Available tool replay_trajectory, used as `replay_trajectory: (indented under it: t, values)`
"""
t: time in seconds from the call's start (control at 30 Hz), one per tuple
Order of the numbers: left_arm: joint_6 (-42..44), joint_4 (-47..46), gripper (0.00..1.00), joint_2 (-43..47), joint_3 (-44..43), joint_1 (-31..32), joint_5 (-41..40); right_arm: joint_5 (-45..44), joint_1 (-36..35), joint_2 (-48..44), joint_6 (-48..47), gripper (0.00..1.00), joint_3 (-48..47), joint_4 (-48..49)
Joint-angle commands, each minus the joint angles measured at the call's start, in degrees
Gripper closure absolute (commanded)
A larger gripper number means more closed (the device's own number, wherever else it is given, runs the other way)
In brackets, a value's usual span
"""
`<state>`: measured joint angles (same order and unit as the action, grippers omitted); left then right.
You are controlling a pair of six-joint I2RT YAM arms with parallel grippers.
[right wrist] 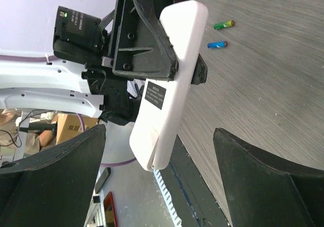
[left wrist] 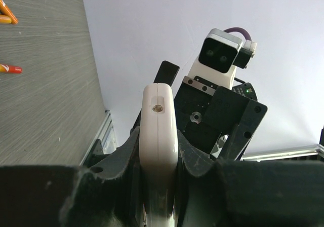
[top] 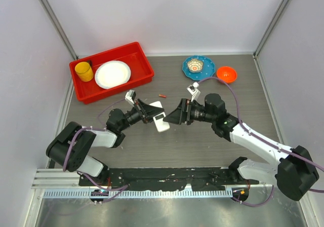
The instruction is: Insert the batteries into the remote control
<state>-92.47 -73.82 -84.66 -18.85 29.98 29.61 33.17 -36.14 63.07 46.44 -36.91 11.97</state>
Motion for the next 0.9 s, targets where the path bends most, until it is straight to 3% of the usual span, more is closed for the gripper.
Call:
replay_trajectory:
  t: [0.0,0.37,0.87]
  values:
    - [0.0,-14.8,1.0,-0.2,-1.9,-0.1,1.3,4.2,0.1,0.7,-1.0,0.08,-0.7,1.1]
    - [0.4,-14.8,1.0,0.3,-1.6,-0.2,1.2,11.0,0.0,3.4,4.6,0.18,0.8,7.5]
    - [0.6,-14.8,1.0,0.1,-1.5,-0.2,1.1,11.1,-0.2,5.5,5.8,0.35,1.4,9.1]
